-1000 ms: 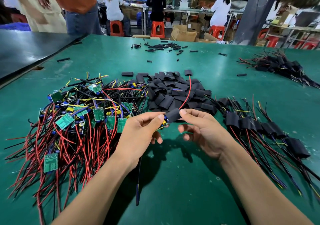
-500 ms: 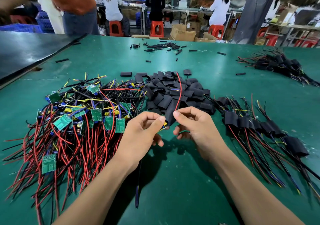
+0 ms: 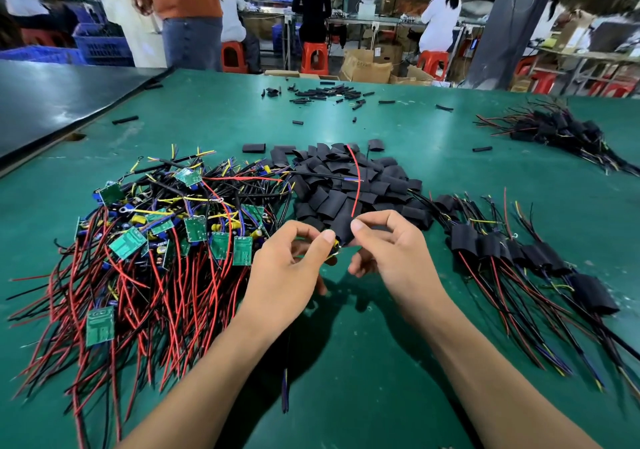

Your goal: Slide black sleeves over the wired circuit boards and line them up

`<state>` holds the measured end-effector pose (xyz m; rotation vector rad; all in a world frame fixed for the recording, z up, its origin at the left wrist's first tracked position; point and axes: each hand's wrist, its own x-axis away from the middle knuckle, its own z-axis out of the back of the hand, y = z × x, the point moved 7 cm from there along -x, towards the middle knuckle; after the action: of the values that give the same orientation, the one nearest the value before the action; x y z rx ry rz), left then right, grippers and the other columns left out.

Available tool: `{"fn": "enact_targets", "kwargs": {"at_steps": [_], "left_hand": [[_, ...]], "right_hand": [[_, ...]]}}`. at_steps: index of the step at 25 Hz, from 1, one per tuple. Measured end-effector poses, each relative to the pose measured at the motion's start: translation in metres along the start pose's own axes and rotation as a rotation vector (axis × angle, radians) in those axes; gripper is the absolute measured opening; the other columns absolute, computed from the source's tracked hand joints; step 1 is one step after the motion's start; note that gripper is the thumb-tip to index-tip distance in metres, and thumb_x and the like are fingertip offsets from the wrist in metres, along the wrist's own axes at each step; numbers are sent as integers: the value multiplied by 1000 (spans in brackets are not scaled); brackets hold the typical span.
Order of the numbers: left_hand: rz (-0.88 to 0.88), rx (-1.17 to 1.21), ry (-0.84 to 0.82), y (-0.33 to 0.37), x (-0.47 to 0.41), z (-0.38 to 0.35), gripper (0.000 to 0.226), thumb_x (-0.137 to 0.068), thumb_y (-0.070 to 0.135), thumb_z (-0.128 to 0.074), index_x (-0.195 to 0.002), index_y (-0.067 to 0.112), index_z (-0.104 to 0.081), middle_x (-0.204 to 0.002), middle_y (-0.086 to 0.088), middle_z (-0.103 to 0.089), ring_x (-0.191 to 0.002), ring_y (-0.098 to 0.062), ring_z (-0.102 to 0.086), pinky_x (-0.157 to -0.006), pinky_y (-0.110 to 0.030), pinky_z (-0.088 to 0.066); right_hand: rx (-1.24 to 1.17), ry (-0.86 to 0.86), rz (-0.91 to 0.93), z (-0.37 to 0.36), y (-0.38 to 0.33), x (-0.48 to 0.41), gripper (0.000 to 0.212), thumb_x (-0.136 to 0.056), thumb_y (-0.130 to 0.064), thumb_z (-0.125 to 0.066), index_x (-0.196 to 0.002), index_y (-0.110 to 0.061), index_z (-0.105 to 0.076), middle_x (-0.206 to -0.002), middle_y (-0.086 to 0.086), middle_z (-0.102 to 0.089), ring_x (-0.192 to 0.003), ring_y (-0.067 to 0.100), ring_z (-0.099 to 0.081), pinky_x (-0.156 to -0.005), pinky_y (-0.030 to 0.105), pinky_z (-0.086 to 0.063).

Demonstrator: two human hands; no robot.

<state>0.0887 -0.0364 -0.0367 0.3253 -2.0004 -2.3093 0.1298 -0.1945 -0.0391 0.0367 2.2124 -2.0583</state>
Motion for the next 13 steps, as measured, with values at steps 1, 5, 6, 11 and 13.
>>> {"fn": "enact_targets", "kwargs": {"at_steps": [1, 5, 6, 11, 13], "left_hand": [[10, 11, -27, -1, 1, -2, 15, -91, 28, -70, -91, 15, -64, -78, 0, -74, -45, -22, -59, -47, -22, -43], [34, 55, -73, -1, 2, -5, 7, -89, 12, -71, -95, 14, -68, -78, -2, -75, -46, -19, -59, -48, -25, -45], [61, 130, -94, -2, 1, -6, 5, -90, 9, -69, -95, 12, -68, -78, -4, -74, -46, -18, -57, -48, -25, -45], [259, 391, -279, -5, 5, -17, 7, -94, 14, -62, -95, 8, -66, -83, -9, -74, -49, -14, -55, -52, -20, -45], [297, 405, -297, -6, 7, -20, 7, -93, 14, -63, -95, 7, -65, -84, -10, -75, -49, -13, -55, -52, -19, -46]], "right_hand": [[16, 21, 23, 3, -2, -1, 7, -97, -13, -65, -98, -8, -59, -63, 2, -67, -45, 19, -61, -47, 25, -48], [-44, 1, 17, 7, -5, -3, 8, -93, -16, -70, -92, -12, -63, -72, 4, -70, -49, 17, -59, -50, 24, -48], [-92, -31, -4, 6, -5, -3, 11, -90, -18, -73, -89, -15, -63, -73, 2, -70, -51, 15, -58, -51, 23, -46], [-302, -199, -84, -4, -3, -3, 32, -77, -29, -83, -101, -20, -64, -97, -1, -73, -66, 14, -59, -58, 25, -47], [-298, -203, -48, -5, -5, -2, 30, -75, -31, -79, -100, -17, -70, -103, 8, -73, -65, 15, -59, -58, 26, -50]]}}
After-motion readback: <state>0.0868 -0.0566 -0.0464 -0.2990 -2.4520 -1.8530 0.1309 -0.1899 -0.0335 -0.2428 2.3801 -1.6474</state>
